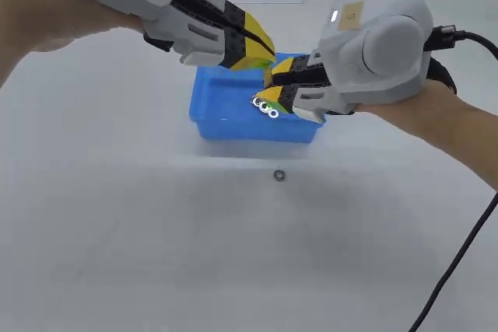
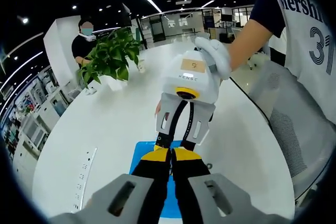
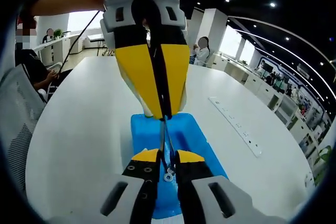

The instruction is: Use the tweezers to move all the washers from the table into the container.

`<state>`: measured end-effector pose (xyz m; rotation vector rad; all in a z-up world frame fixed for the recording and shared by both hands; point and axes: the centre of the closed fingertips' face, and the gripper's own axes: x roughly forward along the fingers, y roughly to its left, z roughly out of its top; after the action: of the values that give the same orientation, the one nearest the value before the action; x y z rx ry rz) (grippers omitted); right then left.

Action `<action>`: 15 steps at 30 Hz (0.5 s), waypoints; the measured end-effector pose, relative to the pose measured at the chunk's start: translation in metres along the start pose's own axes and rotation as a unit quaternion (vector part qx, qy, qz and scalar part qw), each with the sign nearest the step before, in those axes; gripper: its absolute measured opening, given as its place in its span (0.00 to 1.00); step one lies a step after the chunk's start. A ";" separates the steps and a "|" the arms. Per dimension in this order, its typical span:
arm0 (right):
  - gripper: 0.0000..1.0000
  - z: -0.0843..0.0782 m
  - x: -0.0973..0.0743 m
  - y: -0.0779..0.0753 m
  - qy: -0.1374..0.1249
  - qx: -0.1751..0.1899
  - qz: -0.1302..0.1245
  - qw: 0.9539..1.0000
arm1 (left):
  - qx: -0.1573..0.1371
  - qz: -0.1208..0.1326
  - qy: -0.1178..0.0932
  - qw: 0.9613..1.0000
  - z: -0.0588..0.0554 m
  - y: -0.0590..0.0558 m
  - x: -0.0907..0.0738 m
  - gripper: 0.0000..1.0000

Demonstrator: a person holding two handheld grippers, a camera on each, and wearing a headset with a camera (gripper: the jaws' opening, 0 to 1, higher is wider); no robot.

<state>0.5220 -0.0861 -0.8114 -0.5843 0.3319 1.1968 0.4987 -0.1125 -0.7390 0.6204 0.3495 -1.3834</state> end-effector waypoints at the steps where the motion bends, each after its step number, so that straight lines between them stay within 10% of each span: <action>1: 0.12 0.003 -0.004 0.002 -0.002 0.001 -0.002 1.000 | 0.002 0.000 -0.001 1.000 0.002 -0.001 -0.001 0.05; 15: 0.12 0.020 -0.030 0.033 -0.014 -0.005 -0.007 1.000 | 0.031 -0.013 0.005 0.999 0.026 -0.039 -0.015 0.05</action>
<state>0.4797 -0.0891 -0.7873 -0.5769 0.2983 1.1916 0.4543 -0.1181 -0.7175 0.6757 0.3249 -1.4203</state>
